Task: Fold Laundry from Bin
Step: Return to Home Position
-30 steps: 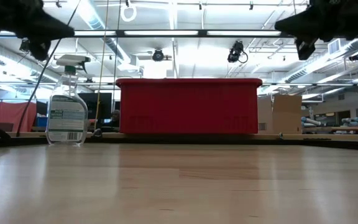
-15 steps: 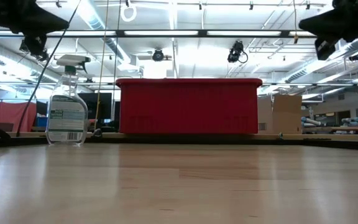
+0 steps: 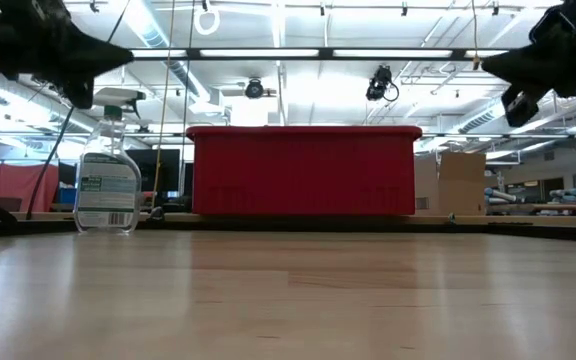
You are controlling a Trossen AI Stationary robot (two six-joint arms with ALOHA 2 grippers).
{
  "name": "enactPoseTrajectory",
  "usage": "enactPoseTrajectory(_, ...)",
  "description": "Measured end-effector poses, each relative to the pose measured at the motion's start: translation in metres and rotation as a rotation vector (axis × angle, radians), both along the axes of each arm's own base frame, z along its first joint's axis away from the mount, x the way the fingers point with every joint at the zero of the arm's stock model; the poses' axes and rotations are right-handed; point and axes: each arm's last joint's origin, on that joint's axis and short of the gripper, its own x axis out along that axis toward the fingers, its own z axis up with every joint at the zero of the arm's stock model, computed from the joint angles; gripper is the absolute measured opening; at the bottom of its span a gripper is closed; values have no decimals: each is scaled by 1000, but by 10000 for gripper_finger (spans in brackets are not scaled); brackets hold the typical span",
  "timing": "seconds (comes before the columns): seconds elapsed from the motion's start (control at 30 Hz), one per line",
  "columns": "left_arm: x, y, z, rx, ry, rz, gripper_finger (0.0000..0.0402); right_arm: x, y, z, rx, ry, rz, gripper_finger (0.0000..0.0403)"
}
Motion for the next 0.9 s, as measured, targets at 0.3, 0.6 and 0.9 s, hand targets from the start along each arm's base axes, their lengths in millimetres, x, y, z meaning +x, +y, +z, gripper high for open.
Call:
enactPoseTrajectory(0.3, 1, 0, -4, 37, 27, 4, 11, 0, -1, -11, 4, 101, -11, 2)
enactPoseTrajectory(0.6, 11, -1, -32, -11, -33, -33, 11, 5, -1, -20, 42, 54, -24, 2)
enactPoseTrajectory(0.9, 13, -8, -35, -15, -12, -279, 11, 7, 1, -26, 97, 37, 16, 2)
